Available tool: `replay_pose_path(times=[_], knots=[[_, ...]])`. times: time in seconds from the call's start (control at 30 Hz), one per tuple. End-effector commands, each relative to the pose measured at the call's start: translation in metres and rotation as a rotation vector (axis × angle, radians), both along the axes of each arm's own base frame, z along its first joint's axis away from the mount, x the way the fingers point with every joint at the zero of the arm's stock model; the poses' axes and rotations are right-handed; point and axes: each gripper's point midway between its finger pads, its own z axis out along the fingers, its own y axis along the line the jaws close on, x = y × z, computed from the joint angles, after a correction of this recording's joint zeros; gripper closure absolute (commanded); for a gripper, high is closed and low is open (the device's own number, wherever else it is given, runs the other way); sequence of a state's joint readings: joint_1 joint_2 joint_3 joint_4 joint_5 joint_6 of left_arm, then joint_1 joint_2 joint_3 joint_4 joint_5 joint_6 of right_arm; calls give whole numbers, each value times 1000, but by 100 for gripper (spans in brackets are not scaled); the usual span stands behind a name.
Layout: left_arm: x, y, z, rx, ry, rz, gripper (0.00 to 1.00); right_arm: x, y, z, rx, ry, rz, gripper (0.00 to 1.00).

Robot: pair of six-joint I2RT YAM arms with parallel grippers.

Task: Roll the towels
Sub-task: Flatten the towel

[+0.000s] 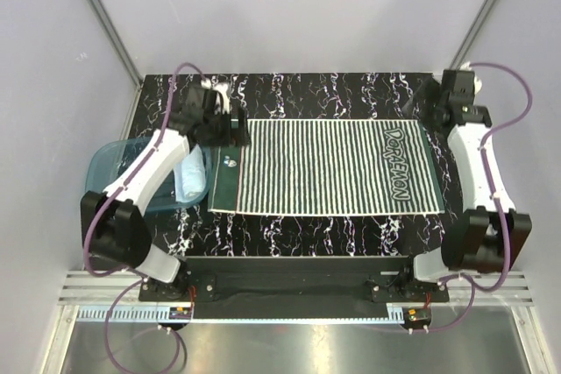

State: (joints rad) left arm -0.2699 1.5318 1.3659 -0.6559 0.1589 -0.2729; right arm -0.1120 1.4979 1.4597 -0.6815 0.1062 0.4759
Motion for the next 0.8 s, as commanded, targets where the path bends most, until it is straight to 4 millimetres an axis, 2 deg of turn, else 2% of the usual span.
replay_pose_path(times=[0.0,0.03,0.07,0.1,0.13,0.17,0.23,0.27,0.3,0.37,0.4,0.47,0.5,0.6,0.63,0.7,0.73,0.77], knots=[[-44,-20,-15,-8,33,-30,1,-36,13,-35,66,84,24,0],[-57,-25,-21,4,51,-11,1,-38,26,-39,119,78,74,0],[-75,-22,-41,23,110,5,1,-44,31,-45,139,94,90,0],[-87,-18,-39,19,109,32,1,-50,34,-53,153,123,101,0],[-97,-18,-45,3,132,82,1,-56,38,-57,172,145,115,0],[-117,-10,-56,2,150,105,1,-60,40,-55,182,137,113,0],[-131,2,-66,-7,164,195,1,-66,44,-60,203,135,110,0],[-137,6,-60,-32,131,213,1,-69,46,-54,211,112,111,0],[-146,17,-76,-12,151,273,1,-72,49,-56,221,111,119,0],[-151,25,-77,-28,120,319,1,-75,52,-52,233,100,130,0],[-157,32,-89,-24,138,363,1,-76,54,-51,243,102,139,0],[-157,32,-92,-72,112,402,1,-79,56,-52,247,107,154,0],[-161,33,-102,-94,136,433,1,-80,57,-52,247,110,160,0],[-154,33,-107,-178,137,466,1,-83,57,-55,233,125,174,0],[-155,45,-119,-177,159,520,2,-85,57,-54,227,127,180,1],[-148,58,-125,-226,165,582,5,-87,57,-56,229,131,185,0],[-149,64,-132,-229,172,604,12,-87,58,-57,230,131,188,0],[-144,64,-130,-261,161,602,14,-89,59,-61,236,138,192,0]])
